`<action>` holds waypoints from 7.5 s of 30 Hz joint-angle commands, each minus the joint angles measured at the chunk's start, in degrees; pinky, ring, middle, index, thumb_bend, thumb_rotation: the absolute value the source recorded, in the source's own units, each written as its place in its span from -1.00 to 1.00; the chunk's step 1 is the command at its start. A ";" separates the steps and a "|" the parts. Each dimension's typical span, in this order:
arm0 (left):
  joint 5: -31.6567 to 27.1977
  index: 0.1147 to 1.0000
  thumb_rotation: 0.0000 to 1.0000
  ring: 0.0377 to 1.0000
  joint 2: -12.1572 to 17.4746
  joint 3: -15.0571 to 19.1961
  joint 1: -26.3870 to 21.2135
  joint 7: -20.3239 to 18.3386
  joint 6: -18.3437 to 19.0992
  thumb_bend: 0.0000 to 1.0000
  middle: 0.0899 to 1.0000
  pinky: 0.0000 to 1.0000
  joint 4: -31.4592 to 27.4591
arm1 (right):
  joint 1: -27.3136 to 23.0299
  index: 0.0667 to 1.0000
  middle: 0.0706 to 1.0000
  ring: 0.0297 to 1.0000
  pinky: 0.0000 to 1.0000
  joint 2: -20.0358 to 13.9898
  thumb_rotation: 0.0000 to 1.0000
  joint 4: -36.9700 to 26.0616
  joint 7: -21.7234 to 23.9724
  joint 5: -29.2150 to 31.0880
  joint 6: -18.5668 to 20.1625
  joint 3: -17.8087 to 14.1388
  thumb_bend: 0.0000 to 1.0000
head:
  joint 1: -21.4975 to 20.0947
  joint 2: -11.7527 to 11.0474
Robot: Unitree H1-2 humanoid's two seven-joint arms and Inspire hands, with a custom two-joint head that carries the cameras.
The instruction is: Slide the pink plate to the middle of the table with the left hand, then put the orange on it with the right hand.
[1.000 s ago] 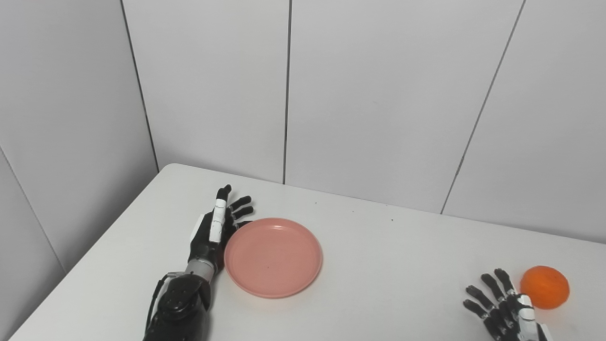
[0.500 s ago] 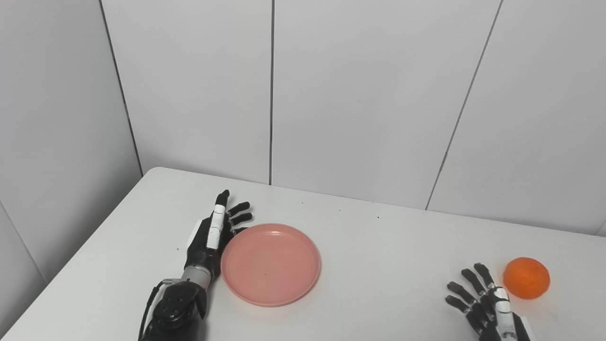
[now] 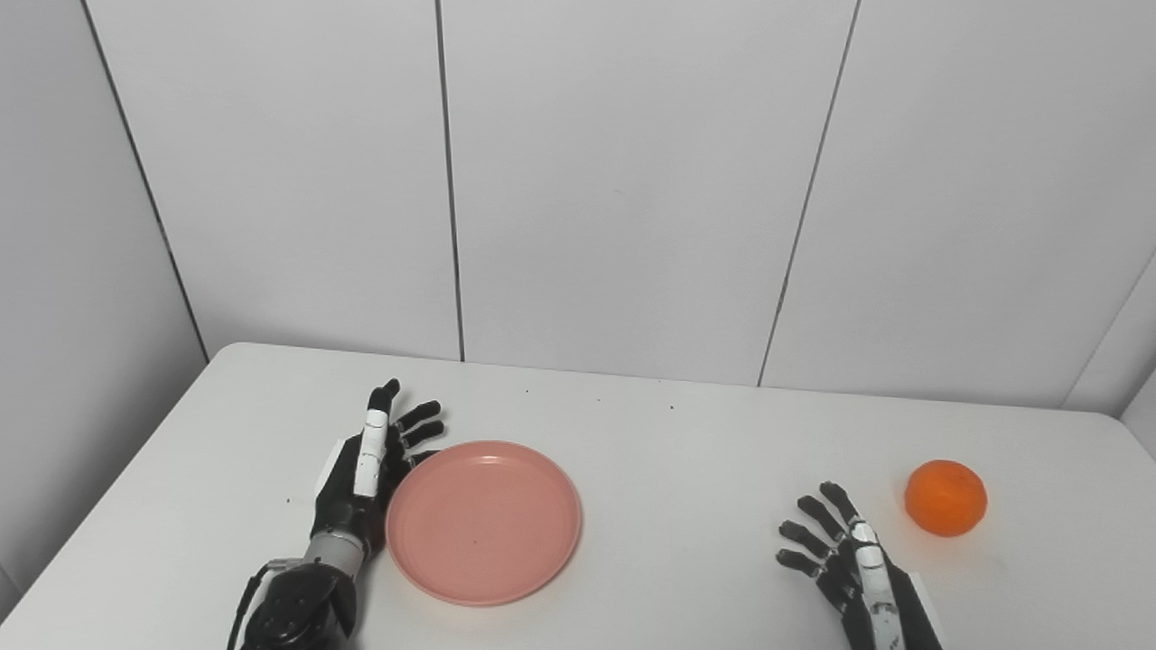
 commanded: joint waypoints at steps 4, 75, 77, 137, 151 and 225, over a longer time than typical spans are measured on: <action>-0.19 0.97 1.00 0.60 -0.78 0.04 -1.63 -0.08 1.43 0.86 0.61 0.30 -2.52 | 2.54 0.83 0.76 0.58 0.46 2.45 0.81 1.67 -1.16 -0.31 2.27 1.35 0.41 | -1.97 0.22; 1.58 0.99 1.00 0.60 -8.72 -2.02 -3.92 0.23 1.69 0.73 0.61 0.25 -0.77 | 2.89 0.85 0.74 0.54 0.41 2.32 0.89 -1.99 -6.71 -13.65 -4.70 4.97 0.34 | -9.37 2.72; 1.51 0.99 1.00 0.60 -8.76 -1.86 -4.01 0.20 1.87 0.73 0.60 0.26 -0.87 | 2.58 0.84 0.70 0.52 0.40 1.74 0.90 -3.37 -7.31 -16.10 -6.31 5.31 0.35 | -9.51 2.68; 0.93 1.00 1.00 0.65 -8.89 -1.67 -3.41 0.58 2.76 0.66 0.61 0.36 -1.80 | -24.53 0.63 0.55 0.55 0.54 -24.96 0.88 2.12 -2.35 -71.73 11.85 6.68 0.73 | -8.99 1.95; 0.57 1.00 1.00 0.64 -8.67 -1.72 -3.25 0.03 3.31 0.68 0.59 0.35 -1.95 | -25.44 0.59 0.53 0.47 0.30 -27.72 0.84 13.74 -10.85 -67.58 9.75 8.63 0.73 | -8.78 2.24; 1.04 1.00 1.00 0.60 -8.57 -3.09 -2.69 -1.83 5.48 0.67 0.58 0.33 -3.10 | -28.18 -0.38 -0.45 -0.54 -0.60 -31.68 0.11 13.97 -13.93 -57.16 8.34 15.59 0.29 | -7.59 3.08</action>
